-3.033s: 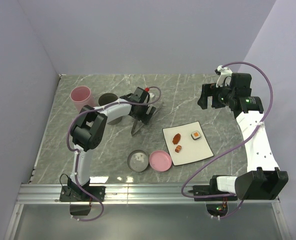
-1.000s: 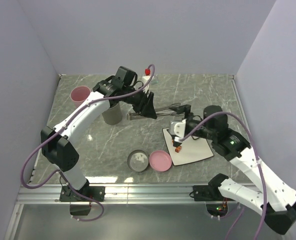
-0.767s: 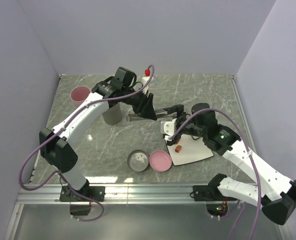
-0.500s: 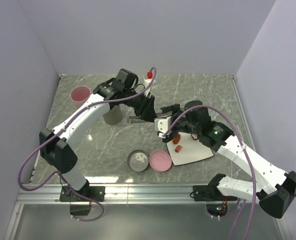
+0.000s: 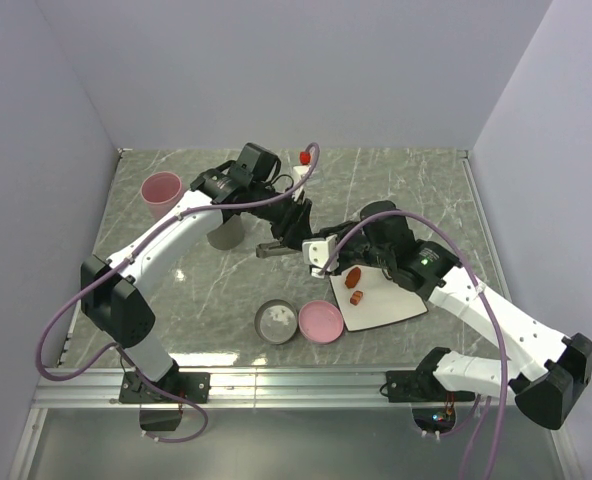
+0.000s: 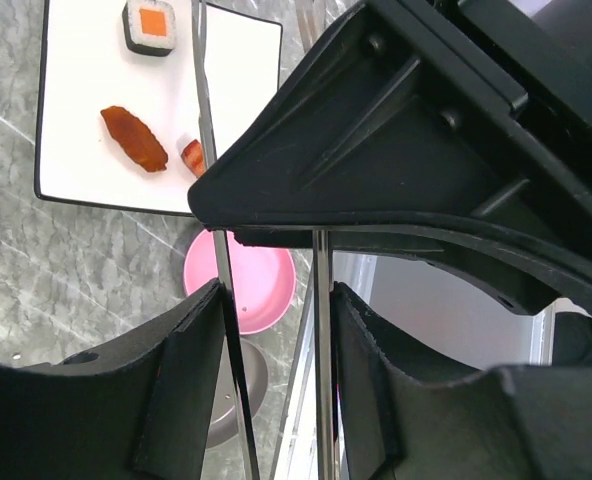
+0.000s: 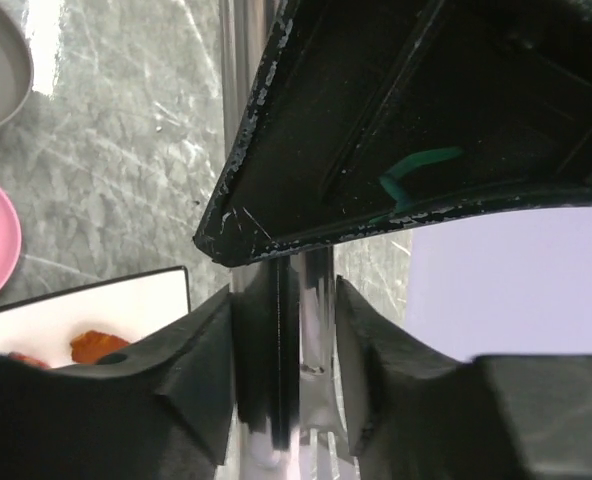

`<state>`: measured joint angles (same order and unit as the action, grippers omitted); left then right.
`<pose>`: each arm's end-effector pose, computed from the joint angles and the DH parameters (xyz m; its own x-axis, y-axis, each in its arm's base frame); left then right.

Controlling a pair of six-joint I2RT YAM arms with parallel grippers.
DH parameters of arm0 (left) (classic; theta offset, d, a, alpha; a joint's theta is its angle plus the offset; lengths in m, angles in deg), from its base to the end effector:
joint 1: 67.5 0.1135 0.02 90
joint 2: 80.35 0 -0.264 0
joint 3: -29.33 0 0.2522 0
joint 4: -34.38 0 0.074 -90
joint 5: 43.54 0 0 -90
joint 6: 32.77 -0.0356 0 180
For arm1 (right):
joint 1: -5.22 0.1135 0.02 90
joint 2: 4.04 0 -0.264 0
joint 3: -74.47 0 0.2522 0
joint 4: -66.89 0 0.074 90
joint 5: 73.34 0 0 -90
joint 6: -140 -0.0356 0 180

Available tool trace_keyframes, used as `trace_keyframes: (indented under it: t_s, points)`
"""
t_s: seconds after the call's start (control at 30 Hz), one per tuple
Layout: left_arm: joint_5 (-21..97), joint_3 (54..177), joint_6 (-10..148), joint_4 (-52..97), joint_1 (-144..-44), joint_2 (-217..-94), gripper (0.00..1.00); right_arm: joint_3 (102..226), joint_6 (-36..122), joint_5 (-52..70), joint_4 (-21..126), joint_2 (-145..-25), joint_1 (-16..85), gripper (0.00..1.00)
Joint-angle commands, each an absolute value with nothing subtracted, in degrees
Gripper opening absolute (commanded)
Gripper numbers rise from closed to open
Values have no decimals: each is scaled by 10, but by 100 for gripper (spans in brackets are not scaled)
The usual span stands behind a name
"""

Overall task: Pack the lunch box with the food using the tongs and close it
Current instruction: Pick up the clamp at the center of the board.

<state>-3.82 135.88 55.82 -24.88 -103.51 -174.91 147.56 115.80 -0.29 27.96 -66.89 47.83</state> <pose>0.2697 -0.2299 0.3580 -0.5744 0.4369 -0.6922 0.8123 0.1994 -0.5481 0.1714 0.1718 0.3414 0.6175 -0.6174 -0.4873 -0.6649 -0.0788 -0.7428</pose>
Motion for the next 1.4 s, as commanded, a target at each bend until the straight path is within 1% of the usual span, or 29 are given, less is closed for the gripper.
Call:
trace_keyframes:
  t_s: [0.0, 0.07, 0.2, 0.23, 0.3, 0.4, 0.53, 0.6, 0.63, 0.7, 0.73, 0.8, 0.83, 0.87, 0.93, 1.03, 1.1, 1.2, 1.37]
  points:
    - [-59, 1358, 538, -253, -1041, -1725, 50, 1514, 1161, 5, 269, -672, 483, 45]
    - [-57, 1357, 537, -255, -1042, -1725, 50, 1519, 1157, 8, 265, -674, 483, 39]
    - [-51, 1357, 535, -257, -1047, -1725, 50, 1528, 1153, 8, 252, -680, 483, 31]
    - [-50, 1359, 534, -260, -1048, -1725, 50, 1529, 1154, 9, 250, -682, 483, 23]
    - [-49, 1361, 530, -263, -1050, -1726, 50, 1532, 1156, 8, 247, -682, 483, 15]
    - [-49, 1361, 530, -262, -1051, -1727, 50, 1525, 1161, 12, 258, -678, 483, 12]
    - [-51, 1361, 535, -260, -1052, -1727, 50, 1499, 1180, 26, 278, -664, 487, 13]
    - [-50, 1359, 541, -255, -1052, -1726, 49, 1487, 1187, 43, 294, -657, 492, 17]
    - [-50, 1356, 543, -250, -1052, -1726, 48, 1482, 1192, 51, 297, -651, 497, 27]
    - [-38, 1354, 552, -245, -1051, -1723, 47, 1469, 1188, 66, 312, -644, 500, 38]
    - [-33, 1349, 554, -241, -1051, -1721, 47, 1468, 1181, 70, 314, -636, 502, 51]
    - [-7, 1344, 557, -231, -1051, -1712, 47, 1462, 1174, 79, 314, -627, 506, 61]
    - [7, 1342, 560, -228, -1050, -1710, 46, 1461, 1167, 83, 313, -614, 508, 73]
    - [18, 1342, 558, -226, -1051, -1708, 46, 1458, 1163, 87, 306, -606, 511, 82]
    - [50, 1347, 550, -231, -1051, -1704, 46, 1458, 1141, 91, 293, -583, 513, 91]
    - [79, 1345, 537, -240, -1051, -1700, 46, 1461, 1092, 102, 267, -549, 515, 99]
    - [100, 1339, 525, -242, -1051, -1694, 47, 1467, 1054, 116, 257, -535, 515, 99]
    - [129, 1320, 499, -245, -1051, -1686, 49, 1483, 957, 141, 235, -505, 510, 100]
    - [179, 1300, 462, -232, -1057, -1671, 53, 1486, 855, 165, 204, -461, 487, 100]
